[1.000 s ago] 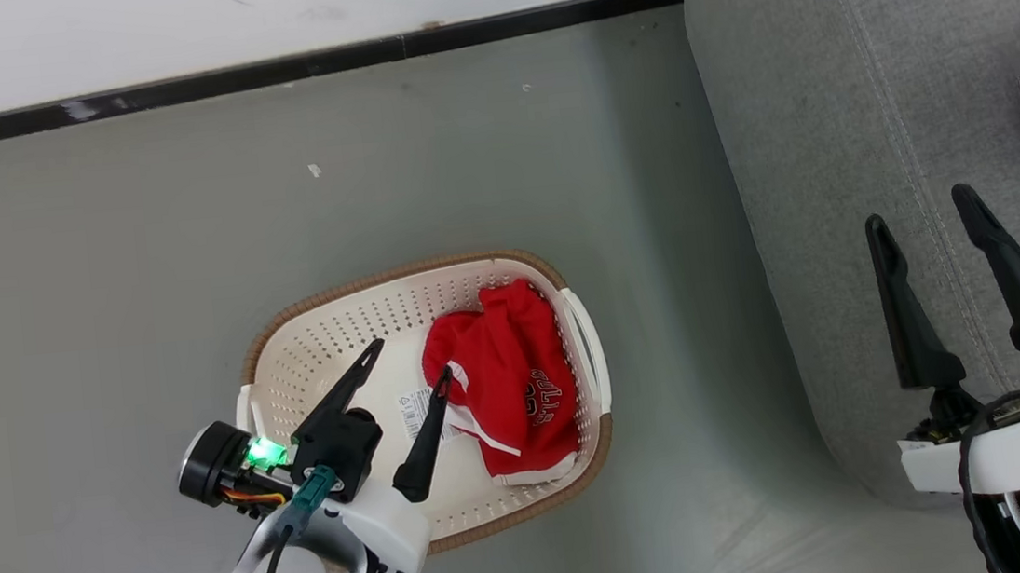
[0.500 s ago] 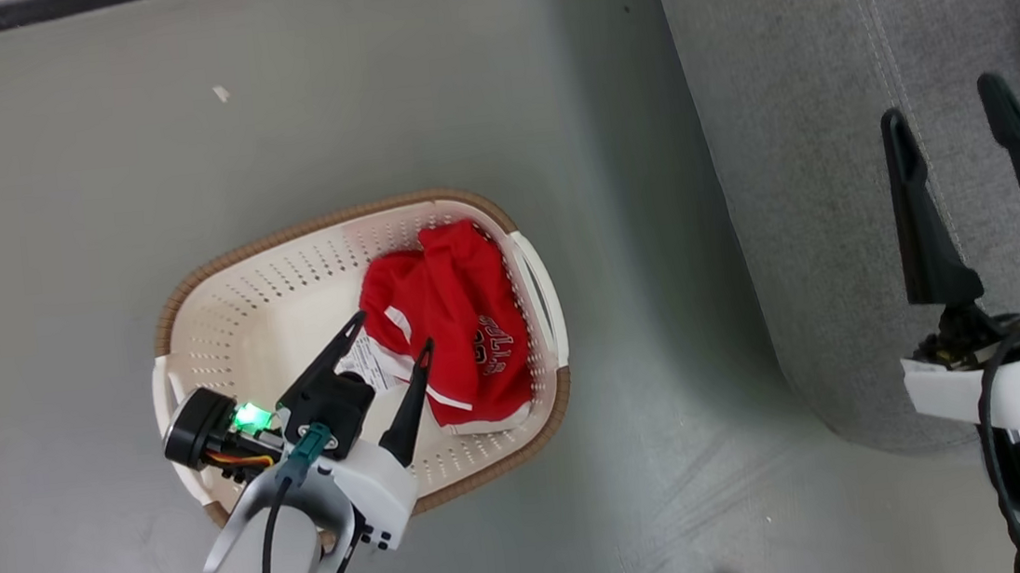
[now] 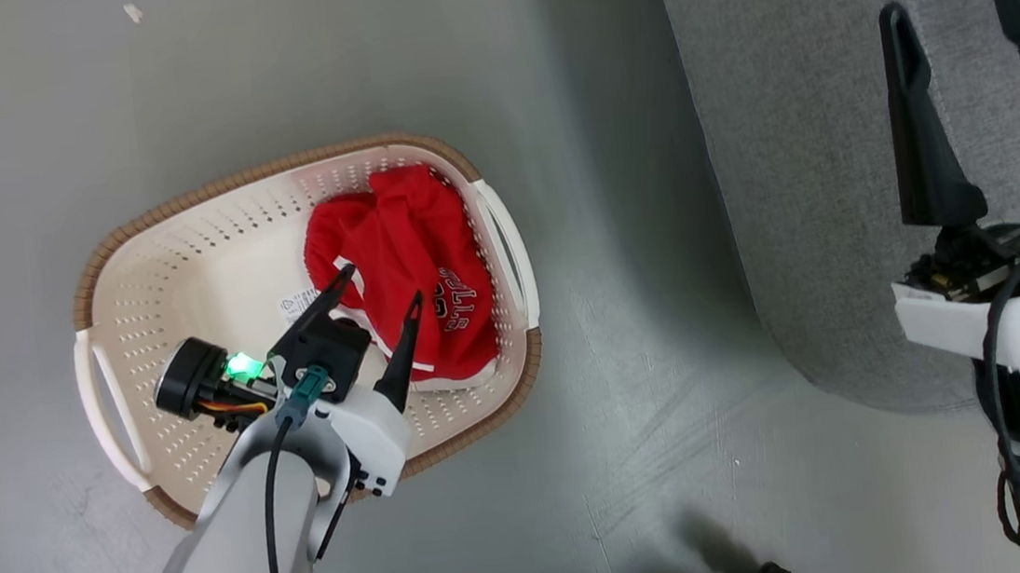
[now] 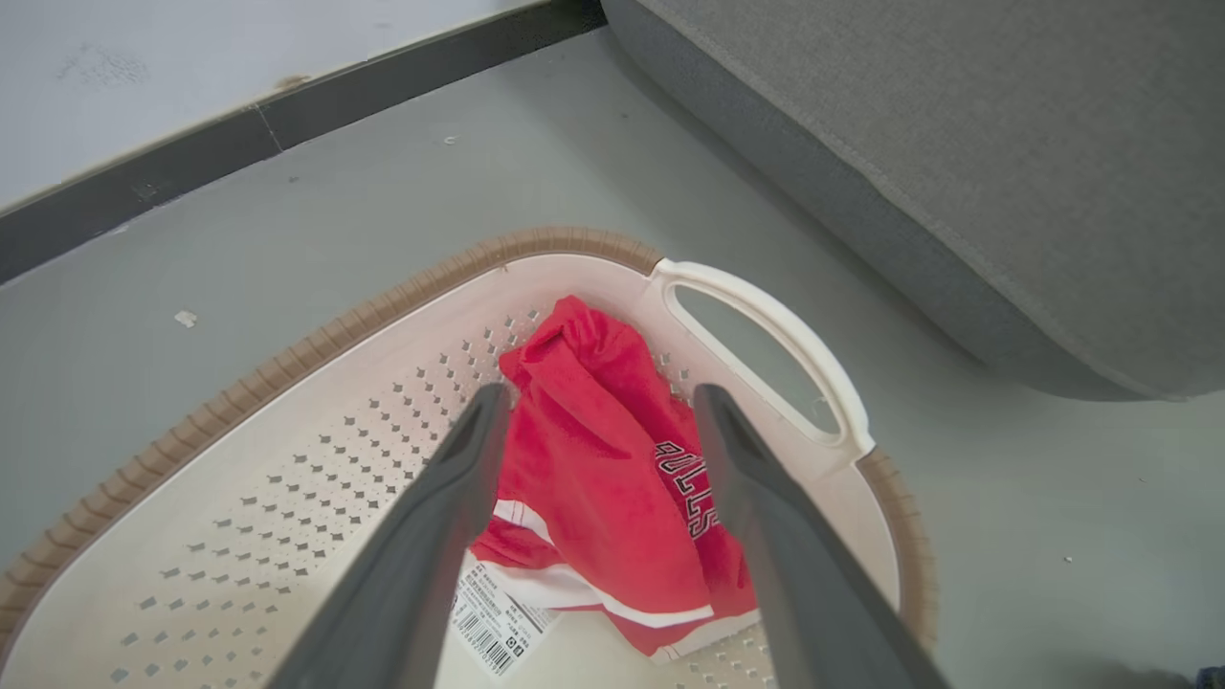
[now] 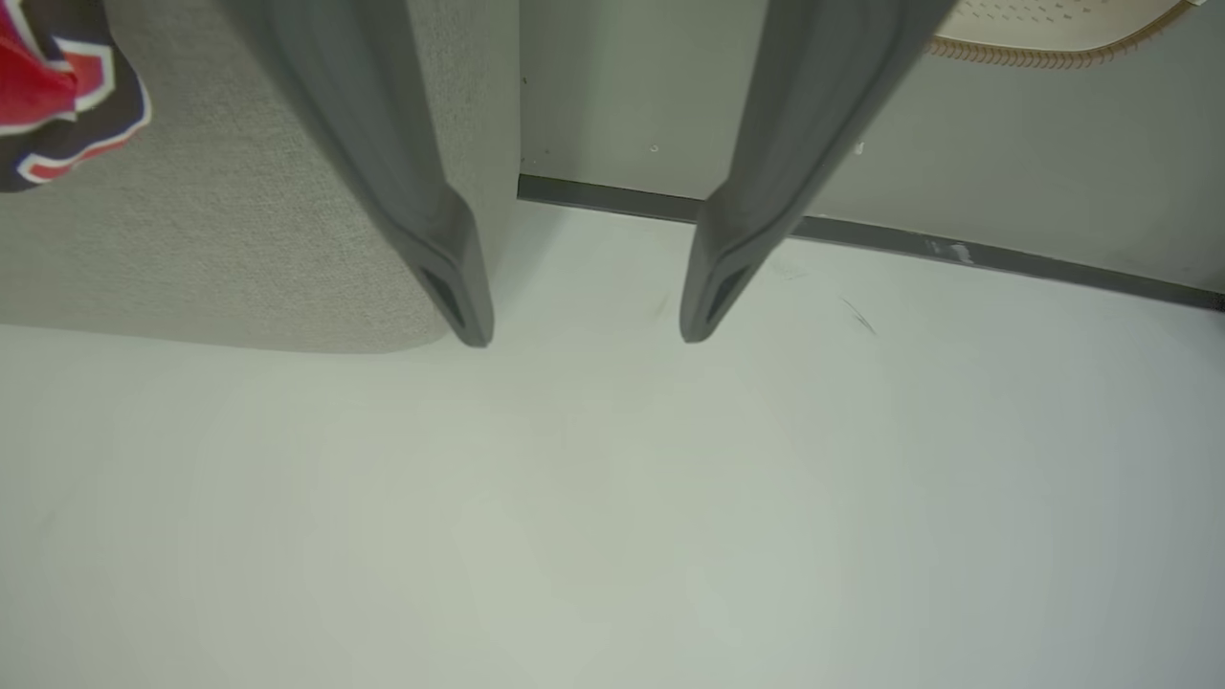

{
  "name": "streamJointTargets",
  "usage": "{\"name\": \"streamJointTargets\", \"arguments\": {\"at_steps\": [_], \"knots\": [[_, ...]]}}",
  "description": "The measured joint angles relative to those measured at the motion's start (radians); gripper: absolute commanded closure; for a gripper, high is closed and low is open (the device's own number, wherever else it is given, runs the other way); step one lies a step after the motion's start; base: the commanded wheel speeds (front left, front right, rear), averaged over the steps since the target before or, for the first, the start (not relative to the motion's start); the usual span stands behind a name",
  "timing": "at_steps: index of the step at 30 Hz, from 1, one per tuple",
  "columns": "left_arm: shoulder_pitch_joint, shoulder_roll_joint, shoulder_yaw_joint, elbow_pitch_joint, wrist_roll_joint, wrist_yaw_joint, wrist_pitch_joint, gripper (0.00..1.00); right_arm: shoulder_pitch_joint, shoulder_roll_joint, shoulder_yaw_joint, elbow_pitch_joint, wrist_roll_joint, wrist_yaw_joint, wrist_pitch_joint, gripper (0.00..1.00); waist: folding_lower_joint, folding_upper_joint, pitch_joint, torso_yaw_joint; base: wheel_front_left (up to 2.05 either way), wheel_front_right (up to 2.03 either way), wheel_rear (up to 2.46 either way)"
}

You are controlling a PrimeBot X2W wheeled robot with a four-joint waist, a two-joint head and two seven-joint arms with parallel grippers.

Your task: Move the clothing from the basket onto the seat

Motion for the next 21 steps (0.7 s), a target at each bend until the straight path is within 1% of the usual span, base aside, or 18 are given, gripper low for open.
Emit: {"name": "streamJointTargets", "arguments": {"at_steps": [14,18,21], "knots": [[-0.104,-0.01,0.002,0.08,-0.007,0.004,-0.026,0.0,-0.084,0.0,0.003,0.001,0.017,0.0,0.0,0.0,0.0,0.0,0.109,-0.028,0.0,0.0,0.0],[-0.127,-0.012,0.003,0.097,-0.011,0.012,-0.029,0.0,-0.104,0.0,0.003,0.002,0.018,0.0,0.0,0.0,0.0,0.0,0.134,-0.033,0.0,0.0,0.0],[-0.142,-0.016,0.002,0.106,-0.028,0.011,-0.035,0.0,-0.117,0.001,0.003,0.003,0.018,0.0,0.0,0.0,0.0,0.0,0.151,-0.036,0.0,0.0,0.0]]}}
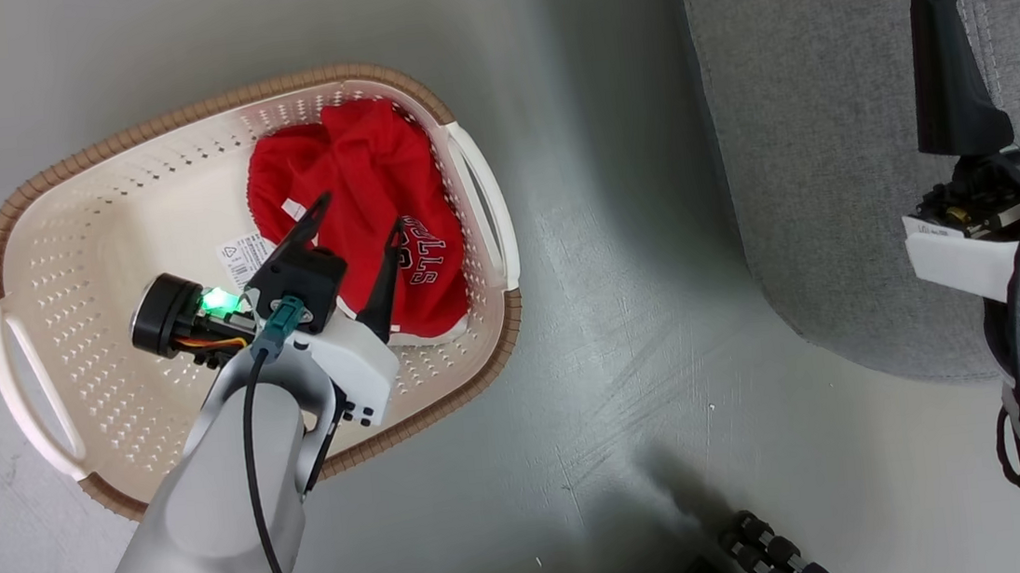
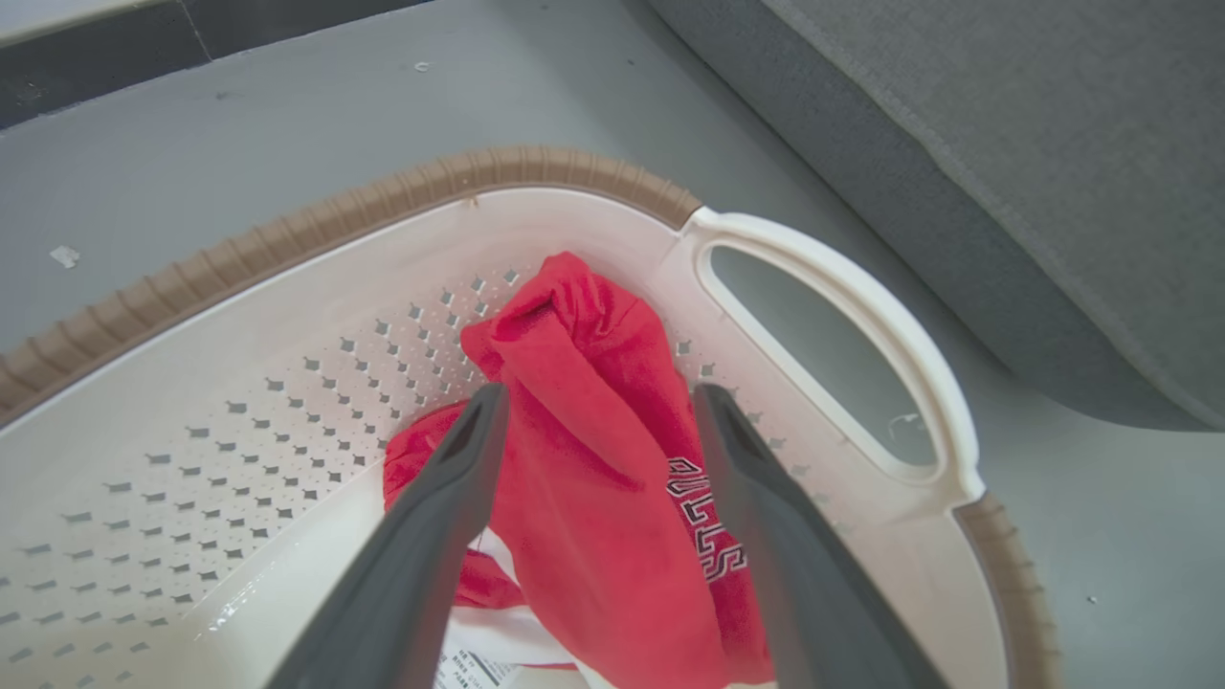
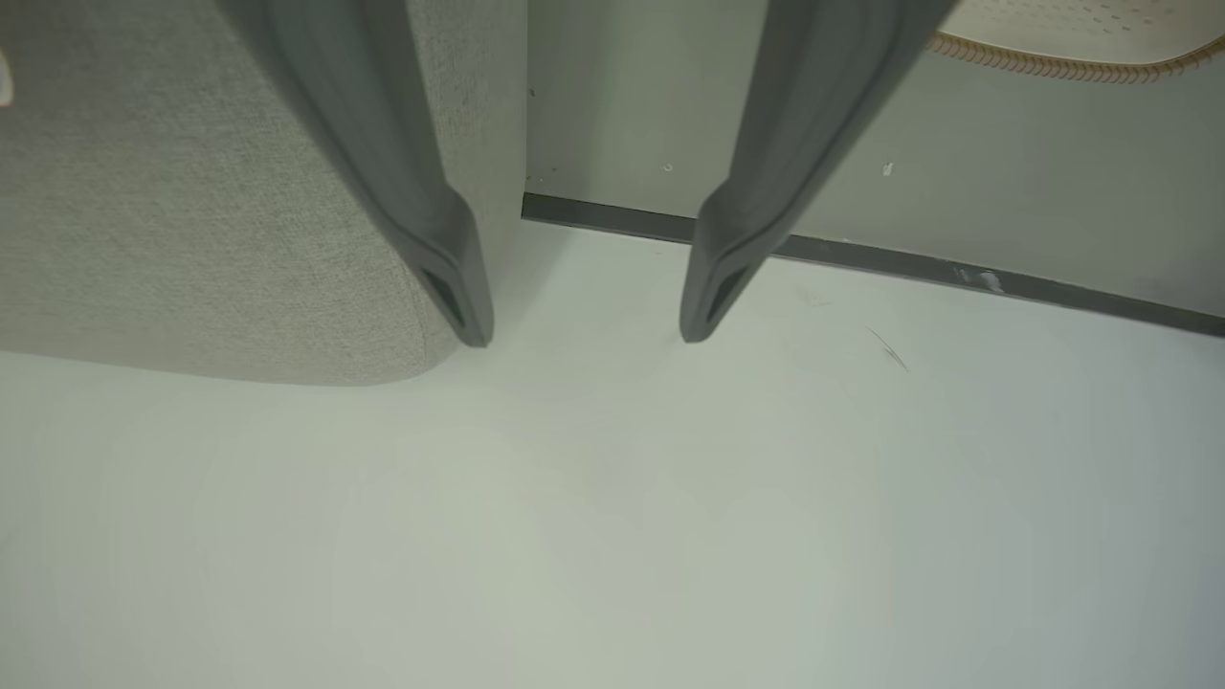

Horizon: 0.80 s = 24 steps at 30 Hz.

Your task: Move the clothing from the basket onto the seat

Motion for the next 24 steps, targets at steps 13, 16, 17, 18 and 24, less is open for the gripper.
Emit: {"name": "streamJointTargets", "arguments": {"at_steps": [13,16,17,18,24], "knots": [[-0.053,-0.005,-0.014,0.06,-0.025,-0.001,-0.01,0.0,-0.041,0.004,0.006,0.009,0.0,0.0,0.0,0.0,0.0,0.0,0.049,-0.018,0.0,0.0,0.0],[-0.063,-0.005,-0.014,0.08,-0.027,0.002,-0.009,0.0,-0.045,0.004,0.004,0.018,0.0,0.0,0.0,0.0,0.0,0.0,0.057,-0.025,0.0,0.0,0.0],[-0.068,-0.005,-0.012,0.087,-0.032,0.006,-0.009,0.0,-0.045,0.004,0.003,0.023,0.0,0.0,0.0,0.0,0.0,0.0,0.059,-0.027,0.0,0.0,0.0],[-0.072,-0.006,-0.009,0.095,-0.041,0.013,-0.009,0.0,-0.045,0.004,0.003,0.026,0.0,0.0,0.0,0.0,0.0,0.0,0.061,-0.029,0.0,0.0,0.0],[-0.087,-0.006,0.006,0.141,-0.054,0.04,-0.008,0.0,-0.045,0.007,0.003,0.028,0.0,0.0,0.0,0.0,0.0,0.0,0.074,-0.04,0.0,0.0,0.0]]}}
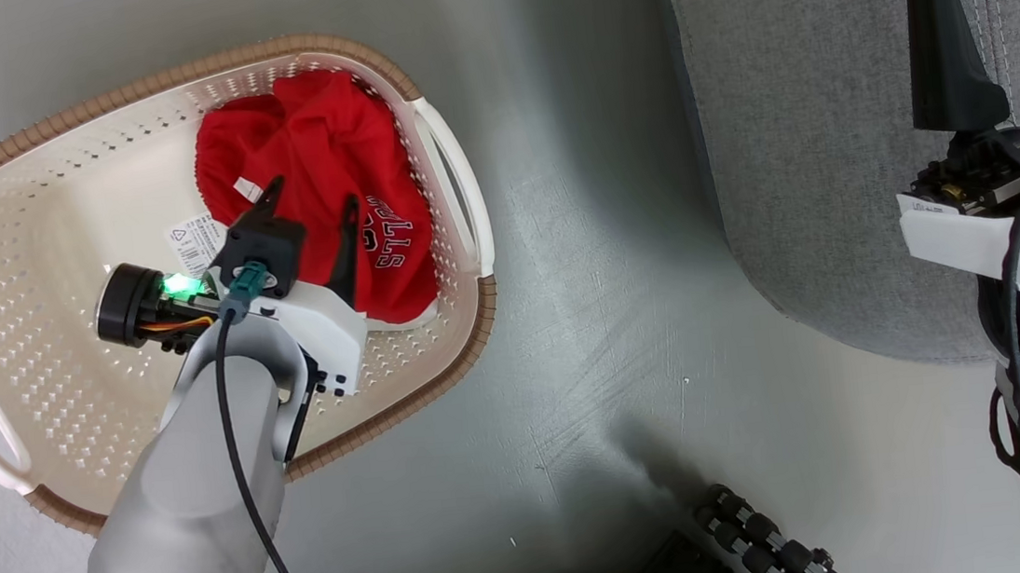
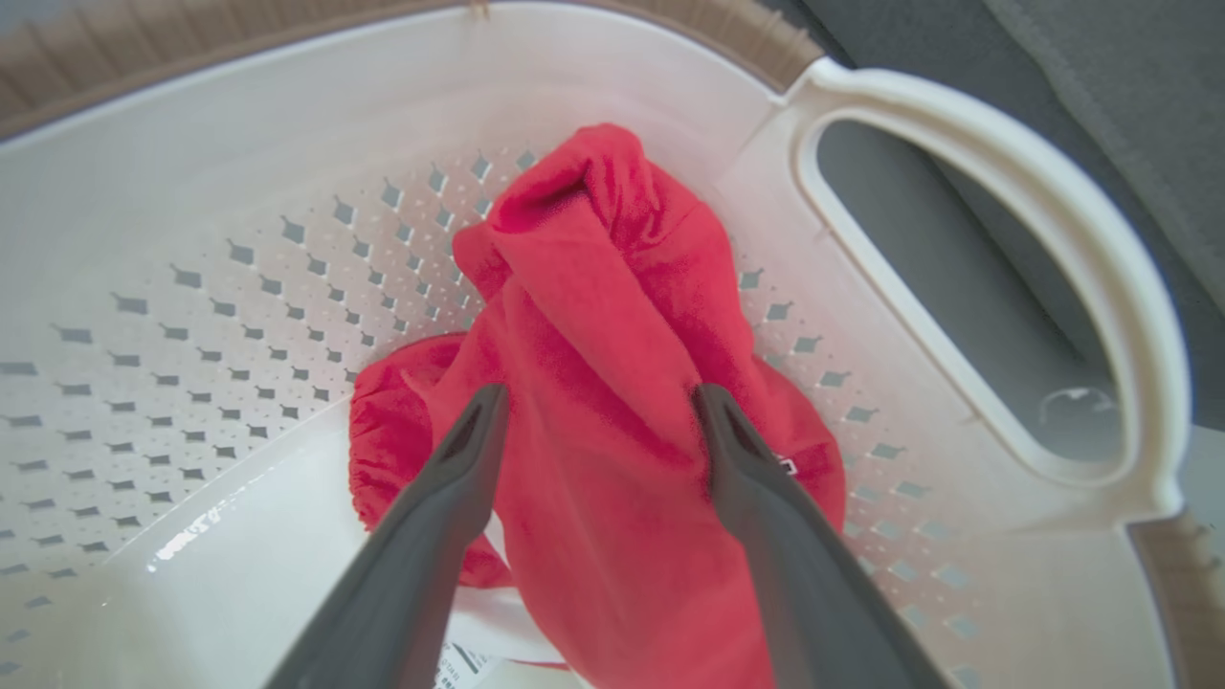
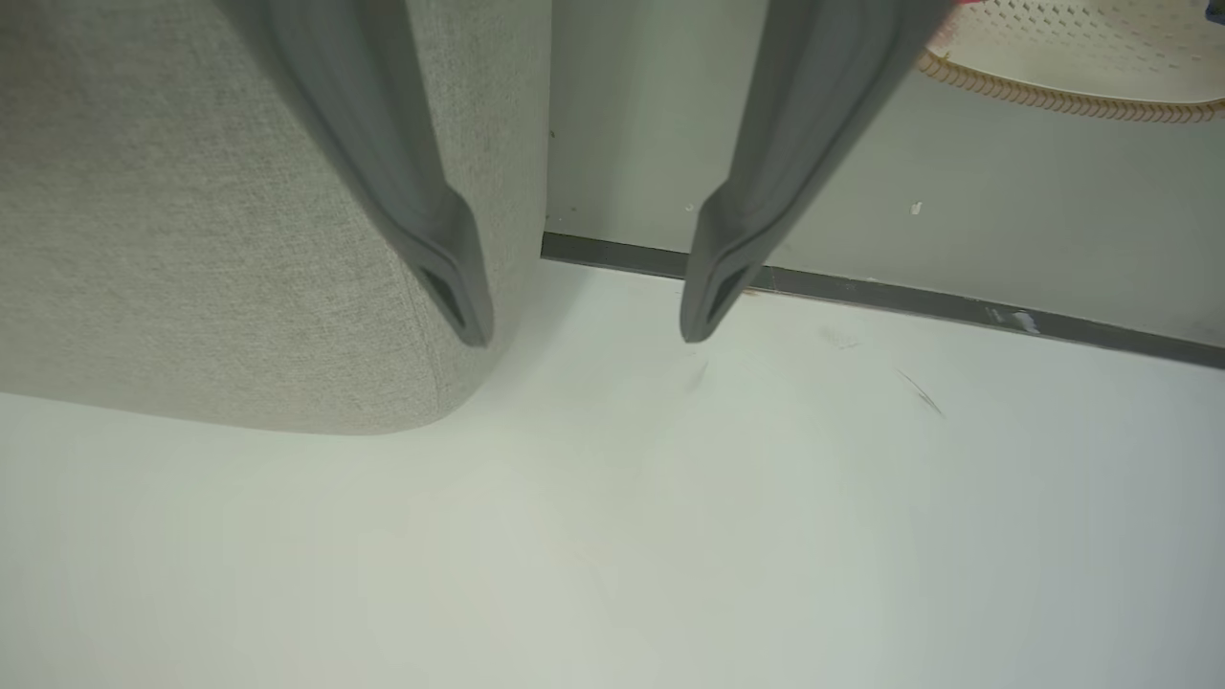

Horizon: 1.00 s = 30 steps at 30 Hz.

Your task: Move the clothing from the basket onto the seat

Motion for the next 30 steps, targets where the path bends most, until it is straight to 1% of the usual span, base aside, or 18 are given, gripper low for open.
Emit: {"name": "streamJointTargets", "arguments": {"at_steps": [5,7,8,9,10,11,12,13,22,30], "knots": [[-0.008,-0.001,0.003,0.026,-0.026,0.006,0.001,0.0,0.0,0.002,0.0,0.008,0.0,0.0,0.0,0.0,0.0,0.0,0.008,-0.007,0.0,0.0,0.0],[-0.009,-0.001,0.003,0.037,-0.032,0.014,0.001,0.0,-0.001,0.002,0.0,0.01,0.0,0.0,0.0,0.0,0.0,0.0,0.009,-0.008,0.0,0.0,0.0],[-0.011,-0.001,0.001,0.042,-0.033,0.014,0.001,0.12,-0.001,0.002,0.0,0.011,0.0,0.0,0.0,0.0,0.0,0.0,0.008,-0.008,0.0,0.0,0.0],[-0.014,-0.001,-0.001,0.046,-0.036,0.014,0.001,0.34,-0.001,0.002,0.0,0.011,0.0,0.0,0.0,0.0,0.0,0.0,0.008,-0.008,0.0,0.0,0.0],[-0.018,-0.001,-0.003,0.048,-0.048,0.013,0.001,0.52,-0.002,0.003,0.0,0.012,0.0,0.0,0.0,0.0,0.0,0.0,0.007,-0.008,0.0,0.0,0.0],[-0.022,-0.001,-0.005,0.048,-0.063,0.013,0.001,0.63,-0.002,0.003,0.0,0.012,0.0,0.0,0.0,0.0,0.0,0.0,0.006,-0.007,0.0,0.0,0.0],[-0.025,-0.001,-0.007,0.048,-0.07,0.012,0.0,0.85,-0.003,0.003,-0.001,0.012,-0.001,0.0,0.0,0.0,-0.0001,0.0,0.005,-0.007,0.0,0.0,0.0],[-0.027,-0.001,-0.011,0.048,-0.074,0.012,0.0,1.0,-0.004,0.003,-0.001,0.013,-0.001,0.0,0.0,0.0,0.0,0.0,0.004,-0.006,0.0,0.0,0.0],[-0.035,-0.001,-0.043,0.033,-0.129,-0.019,-0.025,1.0,-0.007,0.003,-0.008,0.027,-0.01,0.0,0.0,0.0,0.0,0.0,-0.012,0.005,0.0,0.0,0.0],[-0.043,-0.002,-0.075,0.006,-0.101,-0.031,-0.046,1.0,-0.026,0.003,-0.029,0.04,-0.011,0.0,0.0,0.0,0.0,0.0,-0.036,0.031,0.0,0.0,0.0]]}}
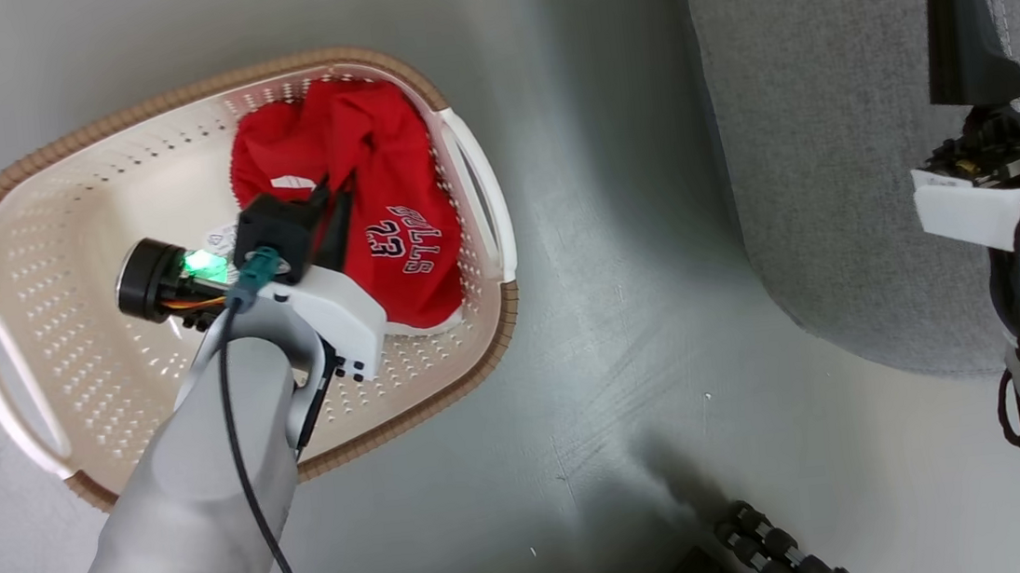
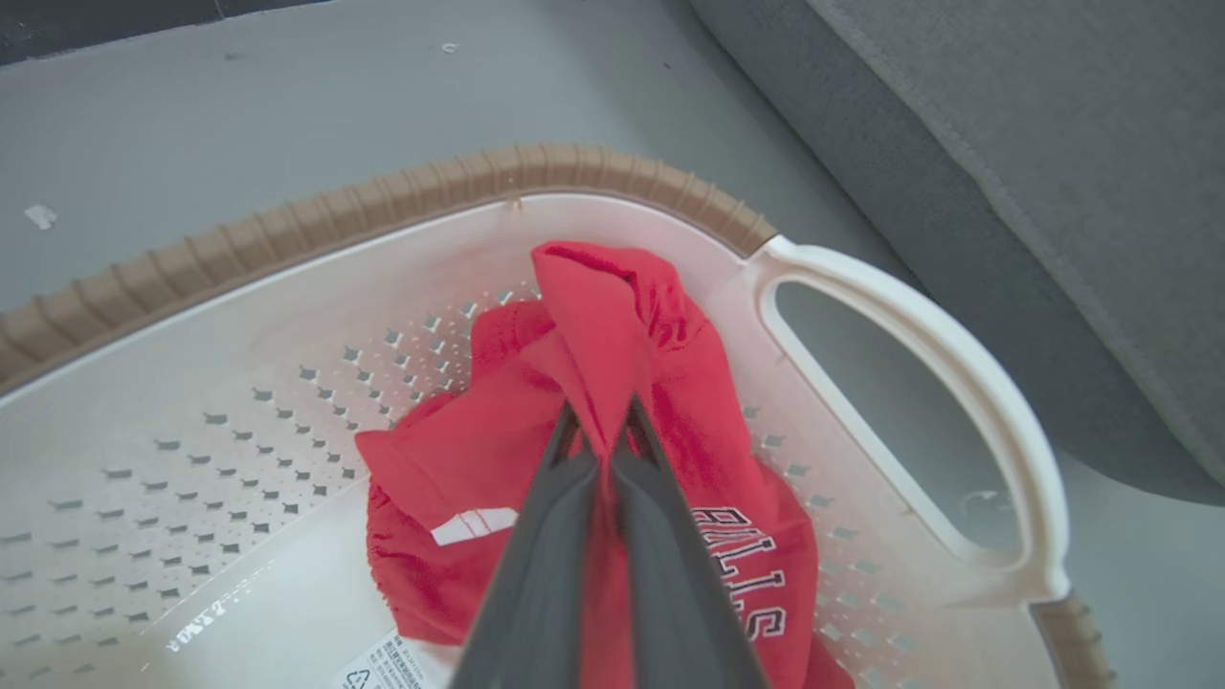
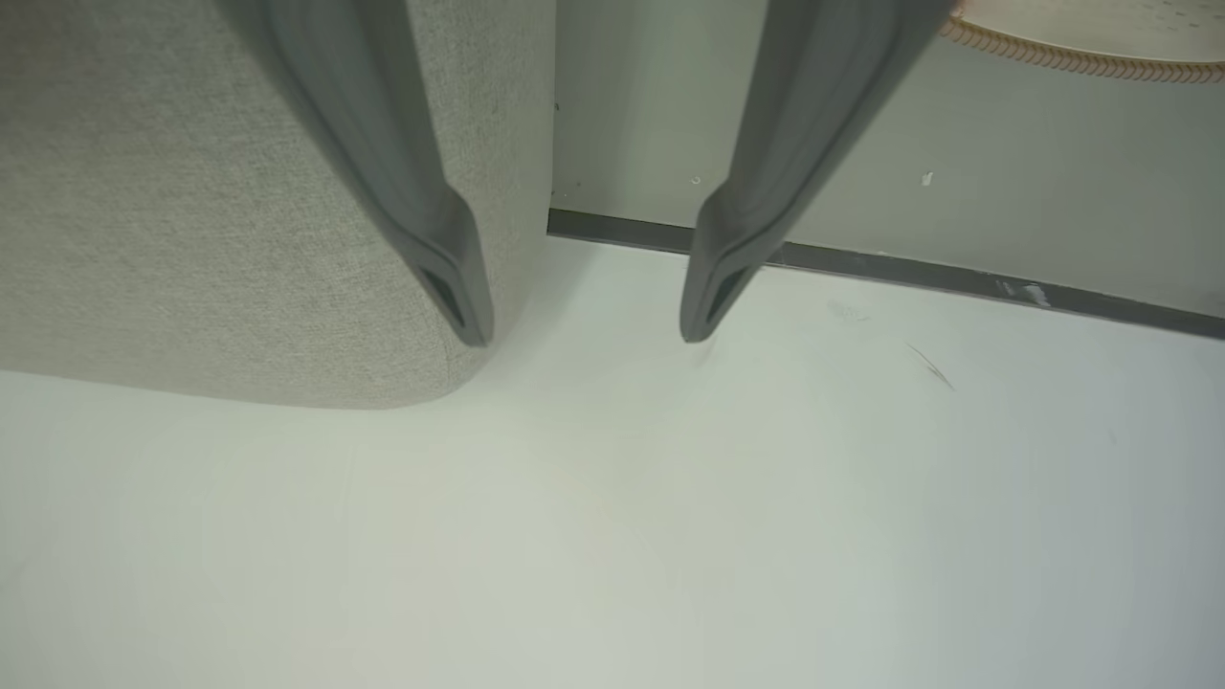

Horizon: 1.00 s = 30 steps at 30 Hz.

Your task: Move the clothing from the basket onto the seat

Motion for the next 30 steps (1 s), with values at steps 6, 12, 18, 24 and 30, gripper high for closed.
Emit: {"name": "streamJointTargets", "arguments": {"at_steps": [6,12,18,24,30], "knots": [[-0.003,0.01,-0.026,-0.04,0.055,0.0,-0.009,1.0,0.0,-0.008,0.012,0.054,0.001,0.0,0.0,0.0,0.0,0.0,-0.029,0.028,0.0,0.0,0.0],[-0.004,0.03,-0.018,-0.105,0.055,0.0,-0.017,1.0,0.0,-0.033,0.04,0.101,0.001,0.0,0.0,0.0,0.0,0.0,-0.068,0.057,0.0,0.0,0.0],[0.0,0.059,-0.007,-0.183,0.062,0.001,-0.018,1.0,-0.001,-0.054,0.056,0.122,0.005,0.0,0.0,0.0,0.0,0.0,-0.116,0.085,0.0,0.0,0.0],[0.011,0.083,0.014,-0.284,0.082,0.007,-0.021,1.0,-0.001,-0.063,0.061,0.133,0.014,0.0,0.0,0.0,0.0,0.0,-0.16,0.108,0.0,0.0,0.0],[0.056,0.11,0.038,-0.421,0.091,0.015,-0.021,1.0,0.002,-0.083,0.095,0.163,0.014,0.0,0.0,0.0,0.0,0.0,-0.231,0.139,0.0,0.0,0.0]]}}
